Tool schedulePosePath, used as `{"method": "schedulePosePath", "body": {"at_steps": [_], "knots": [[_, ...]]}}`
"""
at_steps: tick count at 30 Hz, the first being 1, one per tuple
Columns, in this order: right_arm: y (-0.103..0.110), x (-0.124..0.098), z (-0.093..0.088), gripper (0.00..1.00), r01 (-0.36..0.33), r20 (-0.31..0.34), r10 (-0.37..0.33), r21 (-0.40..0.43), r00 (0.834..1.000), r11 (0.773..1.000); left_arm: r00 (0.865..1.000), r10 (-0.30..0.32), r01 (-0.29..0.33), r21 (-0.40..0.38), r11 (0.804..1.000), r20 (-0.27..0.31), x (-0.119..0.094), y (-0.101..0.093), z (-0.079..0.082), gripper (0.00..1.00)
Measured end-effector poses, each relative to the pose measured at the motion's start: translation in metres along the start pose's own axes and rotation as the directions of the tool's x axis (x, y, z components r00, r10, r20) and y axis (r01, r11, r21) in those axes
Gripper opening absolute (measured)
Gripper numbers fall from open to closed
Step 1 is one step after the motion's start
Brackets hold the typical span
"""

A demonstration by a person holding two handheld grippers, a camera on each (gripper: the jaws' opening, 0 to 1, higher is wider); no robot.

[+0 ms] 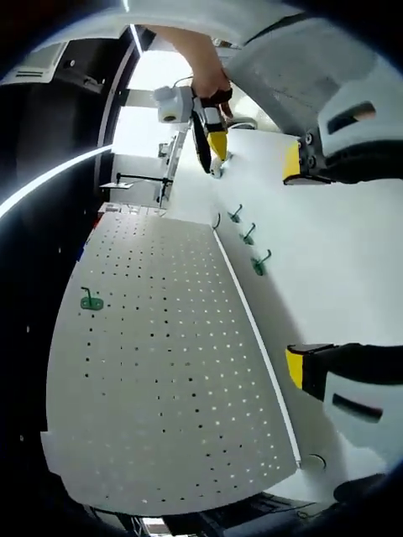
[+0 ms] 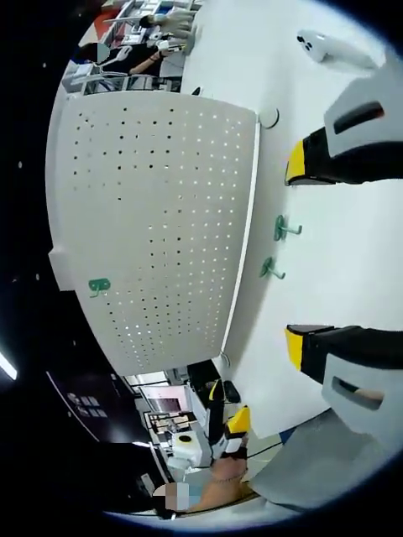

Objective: Insert the hook assembly into the mounting plate slot until the hook locks in place.

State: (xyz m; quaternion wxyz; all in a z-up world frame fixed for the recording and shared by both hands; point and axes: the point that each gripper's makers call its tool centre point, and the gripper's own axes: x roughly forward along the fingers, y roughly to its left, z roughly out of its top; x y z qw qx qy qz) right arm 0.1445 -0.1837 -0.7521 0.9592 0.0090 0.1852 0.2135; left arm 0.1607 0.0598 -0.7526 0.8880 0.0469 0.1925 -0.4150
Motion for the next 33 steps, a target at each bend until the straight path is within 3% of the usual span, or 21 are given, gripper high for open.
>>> {"method": "schedulePosePath", "body": {"at_steps": [5,10,14,19,30,33], "knots": [[0.000,0.001,-0.002,0.65,-0.002,-0.006,0.002,0.008,1.000,1.000,0.997,-0.048,0.054,0.106,0.993,-0.060,0.014,-0.003,0.003,0.78],[0.001,0.001,-0.003,0.65,-0.005,-0.012,0.005,-0.001,1.000,1.000,0.991,-0.080,0.093,0.122,0.988,-0.106,0.027,-0.002,0.004,0.80],[0.001,0.001,-0.002,0.65,-0.001,-0.012,0.001,-0.003,1.000,1.000,0.979,-0.103,0.137,0.191,0.972,-0.176,0.037,-0.001,0.001,0.78],[0.002,0.002,-0.003,0.65,-0.008,-0.013,0.008,-0.005,1.000,1.000,0.969,-0.137,0.185,0.238,0.953,-0.206,0.051,-0.002,0.007,0.77],[0.003,0.002,0.000,0.66,-0.014,0.001,0.014,-0.004,1.000,1.000,0.932,-0.213,0.301,0.297,0.906,-0.293,0.083,-0.006,0.012,0.78],[0.005,0.003,0.000,0.68,-0.023,0.006,0.023,0.000,1.000,1.000,0.916,-0.229,0.335,0.315,0.888,-0.328,0.091,-0.005,0.010,0.79]]}}
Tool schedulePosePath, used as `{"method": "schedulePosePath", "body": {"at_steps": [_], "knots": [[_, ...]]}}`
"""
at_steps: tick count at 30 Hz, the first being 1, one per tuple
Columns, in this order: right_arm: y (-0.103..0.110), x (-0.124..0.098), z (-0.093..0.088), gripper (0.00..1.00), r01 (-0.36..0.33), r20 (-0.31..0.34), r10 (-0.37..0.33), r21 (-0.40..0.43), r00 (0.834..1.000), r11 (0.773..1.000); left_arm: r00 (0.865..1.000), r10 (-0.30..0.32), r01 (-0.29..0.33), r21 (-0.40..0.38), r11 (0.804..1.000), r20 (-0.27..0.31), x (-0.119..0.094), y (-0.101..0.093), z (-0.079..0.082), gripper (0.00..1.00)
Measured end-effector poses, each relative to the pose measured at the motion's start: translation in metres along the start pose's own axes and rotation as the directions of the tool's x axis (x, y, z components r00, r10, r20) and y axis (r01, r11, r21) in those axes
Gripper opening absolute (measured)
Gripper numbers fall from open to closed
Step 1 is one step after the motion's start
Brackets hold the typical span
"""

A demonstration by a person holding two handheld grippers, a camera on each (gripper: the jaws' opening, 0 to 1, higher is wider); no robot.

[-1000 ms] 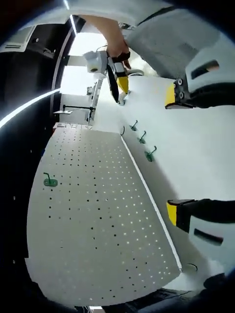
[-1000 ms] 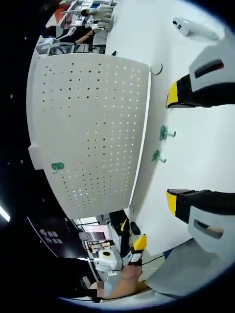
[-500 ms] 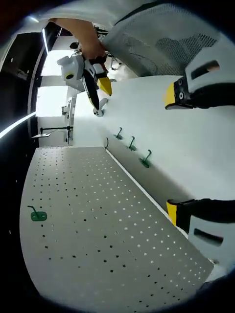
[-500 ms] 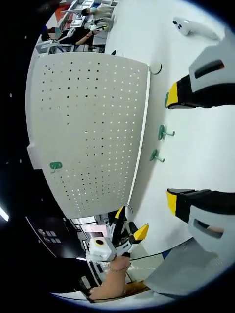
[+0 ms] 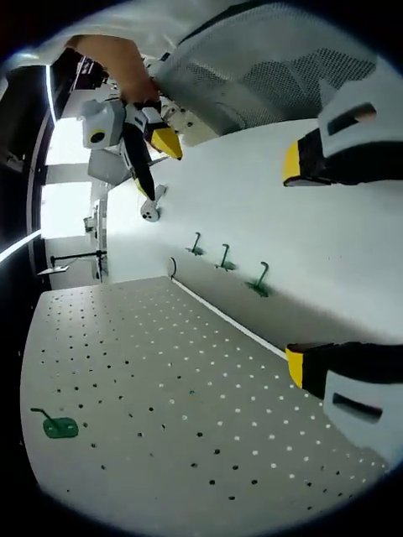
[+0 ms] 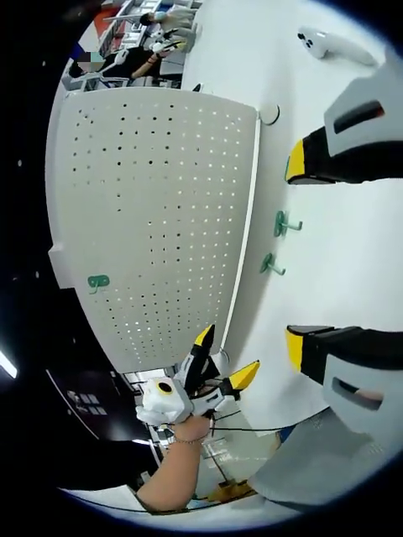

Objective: Insert the hook assembly into the mounting plate slot until the hook locks in place.

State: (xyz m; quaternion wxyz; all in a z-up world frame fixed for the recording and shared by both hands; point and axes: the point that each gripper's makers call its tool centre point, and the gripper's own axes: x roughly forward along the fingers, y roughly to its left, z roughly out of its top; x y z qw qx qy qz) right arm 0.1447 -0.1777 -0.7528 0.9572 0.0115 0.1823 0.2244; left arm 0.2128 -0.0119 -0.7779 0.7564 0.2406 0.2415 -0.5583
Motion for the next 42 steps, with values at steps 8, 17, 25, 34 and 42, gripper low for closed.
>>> {"method": "schedulePosePath", "body": {"at_steps": [8,17,25,34,42], "knots": [[0.003,0.001,-0.002,0.70,-0.013,-0.004,0.013,-0.003,1.000,1.000,0.994,-0.081,0.086,0.073,0.994,-0.069,0.020,0.002,-0.001,0.81],[0.002,0.001,-0.003,0.72,-0.009,-0.006,0.009,0.013,1.000,1.000,0.979,-0.142,0.162,0.136,0.977,-0.147,0.042,0.005,-0.004,0.83],[0.003,0.001,-0.004,0.72,-0.010,-0.010,0.010,0.013,1.000,1.000,0.963,-0.186,0.217,0.155,0.964,-0.193,0.056,0.007,-0.009,0.83],[0.002,0.000,-0.005,0.71,-0.009,-0.011,0.009,0.020,1.000,1.000,0.943,-0.221,0.268,0.177,0.947,-0.247,0.072,0.008,-0.015,0.83],[0.004,0.001,-0.008,0.71,-0.016,-0.024,0.017,0.018,1.000,1.000,0.929,-0.244,0.304,0.196,0.932,-0.277,0.086,0.012,-0.015,0.82]]}}
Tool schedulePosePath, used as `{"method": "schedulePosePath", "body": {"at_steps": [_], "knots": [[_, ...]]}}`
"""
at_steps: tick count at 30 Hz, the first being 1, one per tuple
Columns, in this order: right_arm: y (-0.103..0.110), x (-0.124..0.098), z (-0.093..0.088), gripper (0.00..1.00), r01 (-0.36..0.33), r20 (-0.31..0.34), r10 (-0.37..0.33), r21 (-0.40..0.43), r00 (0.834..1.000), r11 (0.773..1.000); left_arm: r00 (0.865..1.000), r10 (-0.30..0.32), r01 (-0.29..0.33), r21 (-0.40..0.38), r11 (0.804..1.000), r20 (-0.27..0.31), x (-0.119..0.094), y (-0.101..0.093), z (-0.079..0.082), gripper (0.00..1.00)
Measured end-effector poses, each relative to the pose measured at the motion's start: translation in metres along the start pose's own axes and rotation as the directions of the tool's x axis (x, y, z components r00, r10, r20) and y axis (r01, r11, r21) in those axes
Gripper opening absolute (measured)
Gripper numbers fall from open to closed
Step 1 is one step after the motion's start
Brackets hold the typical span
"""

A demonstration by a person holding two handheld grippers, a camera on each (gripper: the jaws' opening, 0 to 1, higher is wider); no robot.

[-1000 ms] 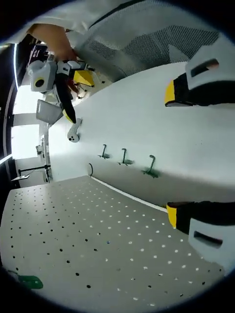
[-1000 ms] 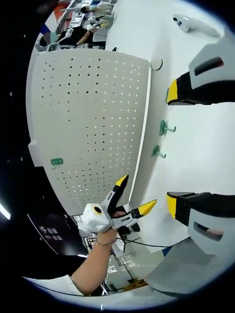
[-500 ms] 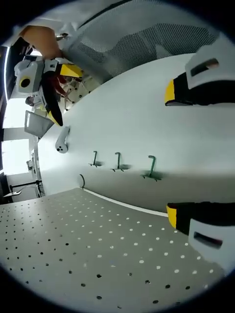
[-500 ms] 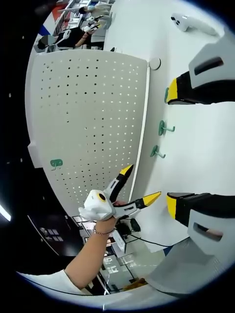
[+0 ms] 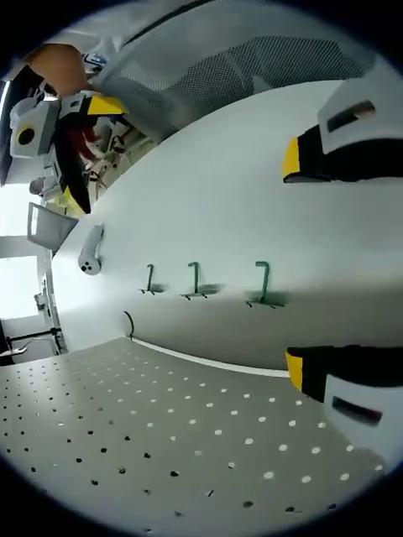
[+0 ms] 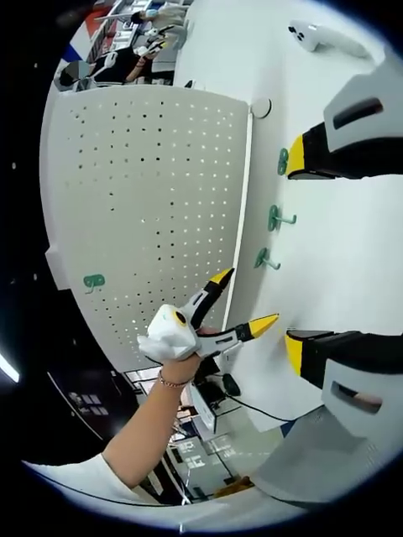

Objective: Insert the hook assembly into the mounting plate slot until the hook locks in place.

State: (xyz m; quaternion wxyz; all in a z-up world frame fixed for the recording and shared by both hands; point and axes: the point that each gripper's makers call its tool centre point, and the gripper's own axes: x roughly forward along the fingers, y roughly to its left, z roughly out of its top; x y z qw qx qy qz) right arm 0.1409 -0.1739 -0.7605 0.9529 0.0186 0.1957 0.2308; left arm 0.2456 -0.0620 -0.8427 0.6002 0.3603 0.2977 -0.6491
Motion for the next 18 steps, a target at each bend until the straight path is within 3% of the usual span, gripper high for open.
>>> {"method": "schedulePosePath", "body": {"at_steps": [9,18], "knots": [[0.003,0.001,-0.003,0.70,-0.013,-0.015,0.013,-0.005,1.000,1.000,0.998,-0.019,0.020,0.008,1.000,-0.063,0.014,0.015,-0.008,0.81],[0.005,0.002,-0.003,0.70,-0.019,-0.018,0.019,-0.011,1.000,1.000,0.993,-0.057,0.060,0.028,0.998,-0.104,0.030,0.016,-0.009,0.81]]}}
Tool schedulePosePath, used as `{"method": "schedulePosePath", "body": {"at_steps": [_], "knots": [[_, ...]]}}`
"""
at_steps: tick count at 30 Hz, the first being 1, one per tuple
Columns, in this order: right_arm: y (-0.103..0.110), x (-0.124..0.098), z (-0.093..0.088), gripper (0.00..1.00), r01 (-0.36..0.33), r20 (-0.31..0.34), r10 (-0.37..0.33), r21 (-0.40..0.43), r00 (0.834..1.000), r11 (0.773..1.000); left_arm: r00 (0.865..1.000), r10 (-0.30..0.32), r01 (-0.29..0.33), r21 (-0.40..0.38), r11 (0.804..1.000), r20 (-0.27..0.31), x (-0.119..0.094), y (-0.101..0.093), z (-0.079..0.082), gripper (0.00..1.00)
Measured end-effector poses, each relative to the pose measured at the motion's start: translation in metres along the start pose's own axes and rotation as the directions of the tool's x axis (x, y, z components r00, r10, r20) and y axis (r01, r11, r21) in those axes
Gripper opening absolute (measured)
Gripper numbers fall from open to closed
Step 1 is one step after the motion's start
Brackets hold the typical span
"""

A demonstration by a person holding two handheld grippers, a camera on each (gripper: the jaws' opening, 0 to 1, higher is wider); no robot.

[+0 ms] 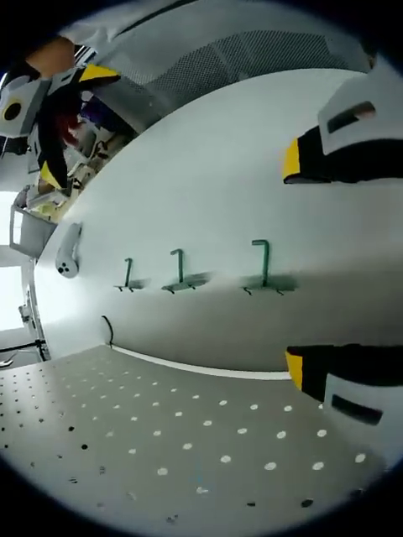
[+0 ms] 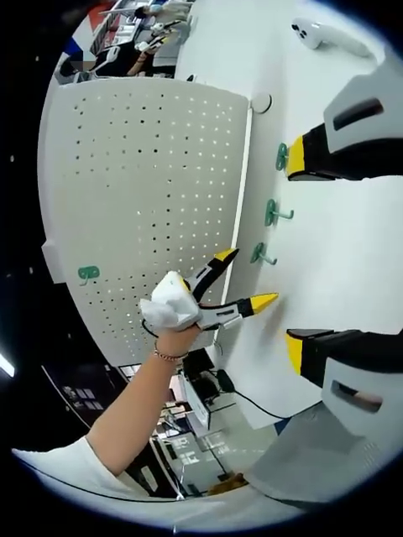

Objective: Insert the hook assembly into the mounting plate slot until the hook locks in place.

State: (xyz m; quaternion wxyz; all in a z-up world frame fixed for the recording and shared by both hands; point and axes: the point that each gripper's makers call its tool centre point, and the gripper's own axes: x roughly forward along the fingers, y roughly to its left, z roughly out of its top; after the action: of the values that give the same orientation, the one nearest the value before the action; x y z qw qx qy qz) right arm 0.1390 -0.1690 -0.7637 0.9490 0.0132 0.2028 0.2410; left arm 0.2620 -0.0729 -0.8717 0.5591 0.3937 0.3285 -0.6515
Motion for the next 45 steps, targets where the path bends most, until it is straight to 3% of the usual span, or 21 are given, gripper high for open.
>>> {"method": "schedulePosePath", "body": {"at_steps": [10,25,35,40,45], "knots": [[-0.002,-0.001,0.001,0.69,0.005,0.008,-0.005,0.020,1.000,1.000,0.997,-0.048,0.050,0.041,0.998,-0.054,0.017,-0.008,-0.003,0.81],[-0.002,-0.002,0.005,0.69,0.003,0.033,-0.004,0.041,0.999,0.999,0.997,-0.047,0.050,0.071,0.996,-0.055,0.017,-0.007,0.001,0.81],[-0.001,-0.001,0.003,0.69,0.002,0.014,-0.002,0.019,1.000,1.000,0.999,-0.041,0.043,0.060,0.997,-0.030,0.014,0.001,0.003,0.62],[-0.002,-0.001,0.001,0.70,0.002,0.007,-0.002,0.022,1.000,1.000,0.999,-0.024,0.025,0.032,0.999,-0.025,0.012,0.007,0.004,0.44],[-0.003,-0.001,-0.001,0.75,0.007,0.003,-0.008,0.027,1.000,1.000,0.999,-0.017,0.018,0.030,0.999,-0.030,0.013,0.008,0.005,0.38]]}}
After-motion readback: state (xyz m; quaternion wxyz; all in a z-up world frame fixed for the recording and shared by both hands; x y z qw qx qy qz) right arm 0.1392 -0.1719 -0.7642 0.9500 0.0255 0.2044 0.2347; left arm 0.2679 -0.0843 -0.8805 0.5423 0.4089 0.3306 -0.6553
